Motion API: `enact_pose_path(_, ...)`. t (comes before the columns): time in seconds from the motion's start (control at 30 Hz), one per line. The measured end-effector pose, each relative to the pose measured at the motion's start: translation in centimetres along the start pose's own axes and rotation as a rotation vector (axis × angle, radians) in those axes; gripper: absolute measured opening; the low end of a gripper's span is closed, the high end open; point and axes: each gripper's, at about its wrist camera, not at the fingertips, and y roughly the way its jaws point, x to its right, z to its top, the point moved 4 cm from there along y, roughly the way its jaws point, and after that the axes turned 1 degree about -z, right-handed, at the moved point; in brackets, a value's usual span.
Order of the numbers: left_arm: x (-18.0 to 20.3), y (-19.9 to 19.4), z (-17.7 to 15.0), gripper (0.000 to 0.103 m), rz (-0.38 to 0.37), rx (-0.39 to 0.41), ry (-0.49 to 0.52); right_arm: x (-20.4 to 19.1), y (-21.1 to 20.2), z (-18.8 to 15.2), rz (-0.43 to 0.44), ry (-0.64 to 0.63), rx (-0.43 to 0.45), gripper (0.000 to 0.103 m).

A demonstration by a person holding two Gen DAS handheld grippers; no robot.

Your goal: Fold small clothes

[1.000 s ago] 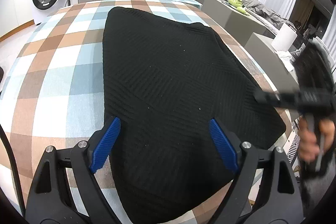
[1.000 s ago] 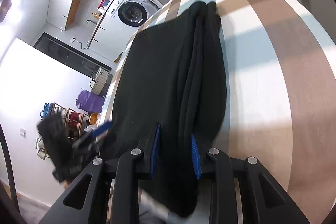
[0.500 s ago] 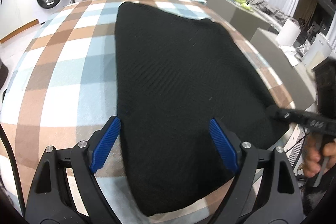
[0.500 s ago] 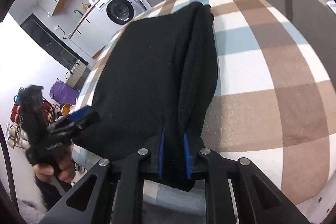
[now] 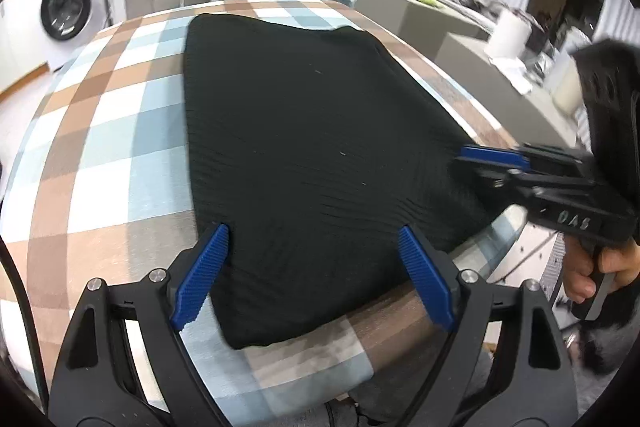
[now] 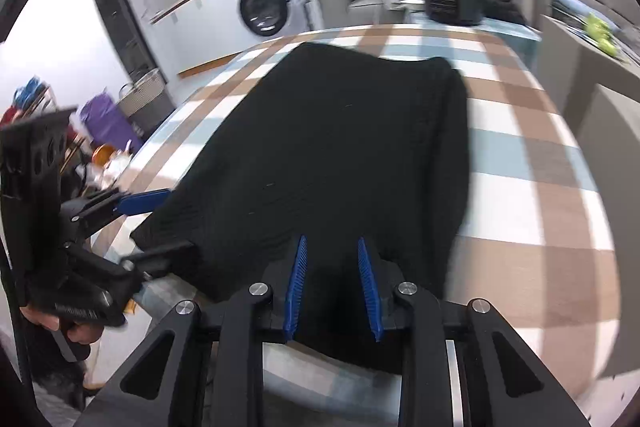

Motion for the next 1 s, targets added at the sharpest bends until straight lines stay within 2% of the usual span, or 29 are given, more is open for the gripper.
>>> enact_pose_path(0.07,0.2,0.4,-0.2,0.072,0.015,-0.013,0.019,-0.6,1.0,-0.2,-0.009,-0.043,-0.012,0.027)
enact_pose_path(0.17,0.2,-0.3,-0.1,0.068,0.013,0.002,0.021,-0.7,1.9,-0.3,-0.027,-0.09,-0.008,0.027)
enact_pose_path(0.3,-1.4,-1.5,0.4,0.068,0.044,0.036,-0.027,-0.6,1.9,-0.4,-0.025,-0.092,-0.006,0.027)
enact_pose_path(0.43,-1.7,-3.0,0.3,0.067,0.031,0.067,-0.023,-0.6,1.9,-0.3,-0.03,-0.087,-0.002,0.028)
enact_pose_path(0.5,-0.9,-3.2,0.5,0.067,0.002,0.078,0.006,-0.7,1.6,-0.2,-0.005,-0.068,0.0,0.028)
enact_pose_path(0.57,0.3,-2.7,0.6,0.067,-0.022,0.067,0.027,-0.8,1.2,-0.2,0.039,-0.051,0.01,0.028)
enact_pose_path(0.67,1.8,-1.0,0.6,0.049,-0.073,0.033,0.063,-0.6,1.4,-0.4,0.039,-0.048,0.005,0.028)
enact_pose_path(0.73,2.4,0.3,0.2,0.048,-0.1,-0.002,0.072,-0.4,1.2,-0.5,0.035,-0.048,0.006,0.028)
enact_pose_path(0.83,2.0,1.7,-0.5,0.046,-0.068,-0.044,0.083,0.3,0.4,-0.7,-0.009,-0.035,0.011,0.028)
enact_pose_path(0.93,0.9,1.4,-1.2,0.046,-0.068,-0.051,0.062,1.4,-0.2,-1.2,-0.052,-0.002,0.005,0.028)
enact_pose_path(1.0,0.2,0.8,-1.8,0.046,-0.065,-0.043,0.054,1.8,-0.6,-1.7,-0.044,0.02,0.004,0.028)
